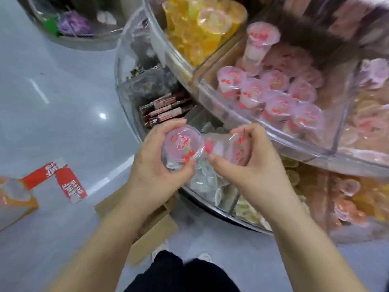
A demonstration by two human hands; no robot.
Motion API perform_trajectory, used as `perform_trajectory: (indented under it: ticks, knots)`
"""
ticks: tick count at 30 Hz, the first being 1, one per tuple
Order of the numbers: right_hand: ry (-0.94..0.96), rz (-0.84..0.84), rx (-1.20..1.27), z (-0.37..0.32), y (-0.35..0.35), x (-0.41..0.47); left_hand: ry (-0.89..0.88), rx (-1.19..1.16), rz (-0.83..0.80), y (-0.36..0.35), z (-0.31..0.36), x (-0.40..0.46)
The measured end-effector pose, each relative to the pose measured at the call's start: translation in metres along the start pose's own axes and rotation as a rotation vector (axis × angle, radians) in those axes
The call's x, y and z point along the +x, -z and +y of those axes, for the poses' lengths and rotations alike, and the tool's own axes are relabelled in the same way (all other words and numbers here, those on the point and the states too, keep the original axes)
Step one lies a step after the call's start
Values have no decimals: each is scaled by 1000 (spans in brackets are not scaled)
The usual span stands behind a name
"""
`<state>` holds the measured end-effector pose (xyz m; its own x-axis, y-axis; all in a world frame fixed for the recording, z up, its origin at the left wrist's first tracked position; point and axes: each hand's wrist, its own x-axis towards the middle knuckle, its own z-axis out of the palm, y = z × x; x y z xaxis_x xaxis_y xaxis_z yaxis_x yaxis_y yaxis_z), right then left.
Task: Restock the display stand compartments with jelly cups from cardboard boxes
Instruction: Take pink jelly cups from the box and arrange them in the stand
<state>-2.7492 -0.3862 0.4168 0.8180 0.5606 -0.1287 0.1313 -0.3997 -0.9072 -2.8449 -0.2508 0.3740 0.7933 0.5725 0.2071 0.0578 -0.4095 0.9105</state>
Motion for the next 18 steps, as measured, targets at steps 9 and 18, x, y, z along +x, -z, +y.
perform_trajectory:
  ticks: [9, 18]
  knots:
    - [151, 185, -222, 4, 142, -17, -143, -144, -172, -100, 83, 35]
    - [147, 188, -334, -20, 176, 36, -283, -80, -220, -98, 100, 102]
